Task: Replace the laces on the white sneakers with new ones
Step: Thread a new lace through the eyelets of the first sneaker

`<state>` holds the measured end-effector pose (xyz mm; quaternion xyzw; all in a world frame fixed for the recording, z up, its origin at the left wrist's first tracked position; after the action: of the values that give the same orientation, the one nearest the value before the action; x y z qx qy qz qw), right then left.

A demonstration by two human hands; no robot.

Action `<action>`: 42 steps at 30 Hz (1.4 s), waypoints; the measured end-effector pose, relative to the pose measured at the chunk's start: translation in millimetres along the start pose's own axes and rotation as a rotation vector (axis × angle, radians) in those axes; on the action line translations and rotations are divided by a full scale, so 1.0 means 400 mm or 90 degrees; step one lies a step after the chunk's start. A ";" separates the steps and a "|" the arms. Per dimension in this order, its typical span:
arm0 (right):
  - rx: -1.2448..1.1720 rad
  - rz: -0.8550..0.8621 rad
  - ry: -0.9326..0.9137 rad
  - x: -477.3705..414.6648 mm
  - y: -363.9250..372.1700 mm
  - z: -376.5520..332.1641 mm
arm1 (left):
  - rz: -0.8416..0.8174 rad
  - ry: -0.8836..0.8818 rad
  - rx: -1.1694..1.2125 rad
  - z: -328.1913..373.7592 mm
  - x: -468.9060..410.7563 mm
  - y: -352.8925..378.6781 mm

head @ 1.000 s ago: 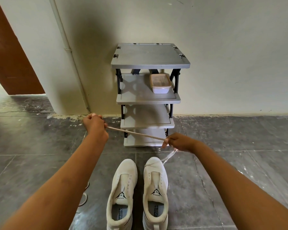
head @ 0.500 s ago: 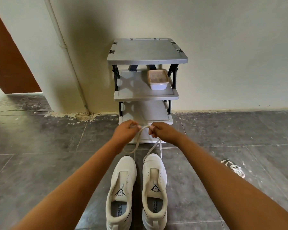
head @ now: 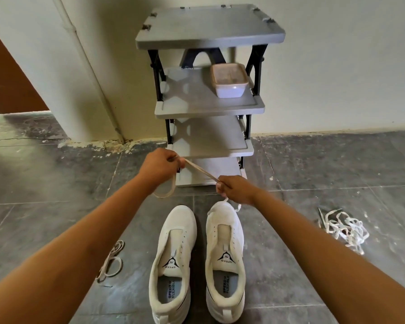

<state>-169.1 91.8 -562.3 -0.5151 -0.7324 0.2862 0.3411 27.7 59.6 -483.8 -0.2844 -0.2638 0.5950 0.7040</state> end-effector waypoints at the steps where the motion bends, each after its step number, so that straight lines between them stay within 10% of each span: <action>1: 0.011 -0.005 0.016 -0.014 0.021 0.028 | 0.008 -0.007 0.009 -0.017 -0.009 0.007; 12: 0.118 0.084 0.257 -0.074 -0.007 0.211 | 0.225 -0.112 0.213 -0.146 -0.047 -0.003; 23: 0.149 0.086 0.196 0.086 -0.084 0.200 | 0.279 -0.175 0.270 -0.168 0.008 -0.084; 27: -0.087 0.067 0.172 0.178 -0.077 0.151 | 0.338 -0.209 0.247 -0.159 0.056 -0.149; 42: -0.001 0.238 0.264 0.345 -0.124 0.101 | 0.267 -0.195 0.307 -0.122 0.208 -0.157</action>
<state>-261.4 205.1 -520.1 -0.6890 -0.5393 0.2319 0.4251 118.0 129.4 -470.4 -0.0650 -0.1540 0.8077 0.5654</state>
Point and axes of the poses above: each hand's wrist, its own x-axis away from the middle knuckle, its own y-axis out of the palm, z = x × y, the point moved 3 cm from there along -x, towards the middle knuckle, and after that the axes turned 1 degree about -z, right-handed, at the moved point
